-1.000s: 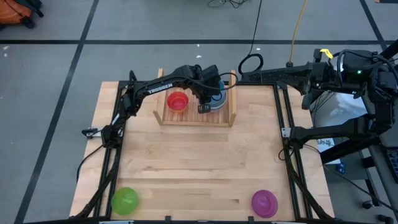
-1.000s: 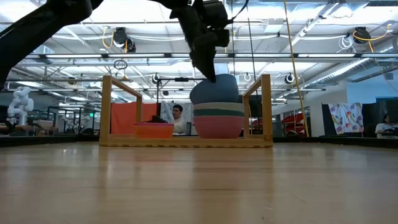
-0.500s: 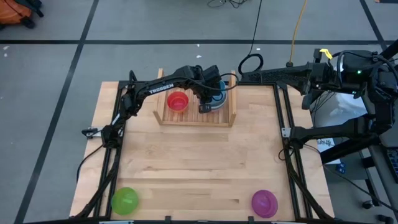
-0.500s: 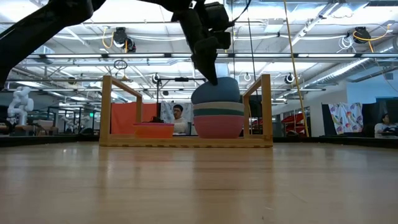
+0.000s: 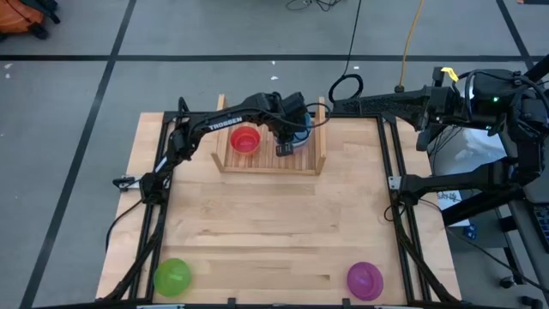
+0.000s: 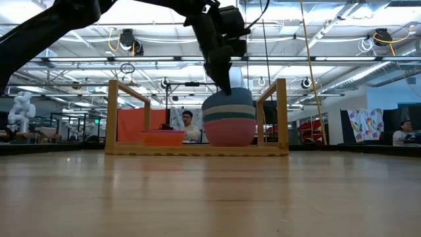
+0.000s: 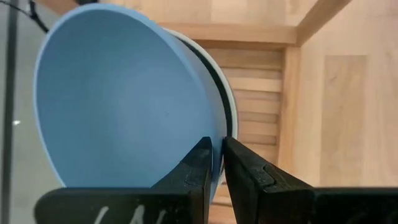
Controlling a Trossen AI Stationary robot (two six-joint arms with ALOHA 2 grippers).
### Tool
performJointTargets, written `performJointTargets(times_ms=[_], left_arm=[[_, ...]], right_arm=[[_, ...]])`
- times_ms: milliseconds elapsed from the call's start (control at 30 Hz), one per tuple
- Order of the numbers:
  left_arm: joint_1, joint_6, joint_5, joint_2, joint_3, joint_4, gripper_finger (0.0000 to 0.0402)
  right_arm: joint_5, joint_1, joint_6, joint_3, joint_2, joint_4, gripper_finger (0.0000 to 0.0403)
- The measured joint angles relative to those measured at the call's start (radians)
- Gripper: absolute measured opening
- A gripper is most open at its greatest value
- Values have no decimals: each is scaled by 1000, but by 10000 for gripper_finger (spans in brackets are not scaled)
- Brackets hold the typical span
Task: Place and stack bowls onto a shelf
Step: Stack the blue bowl onto the white bowl
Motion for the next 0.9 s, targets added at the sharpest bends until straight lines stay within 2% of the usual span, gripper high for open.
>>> performJointTargets(times_ms=[200,400,633,900], left_arm=[[-12,-2,-75,-5,0,-20,44],[-38,1,-74,-5,0,-21,44],[-50,117,-68,-5,0,-21,44],[-46,82,-68,-5,0,-17,44]], right_arm=[[0,0,0,0,0,0,112],[0,0,0,0,0,0,112],[0,0,0,0,0,0,112],[0,0,0,0,0,0,112]])
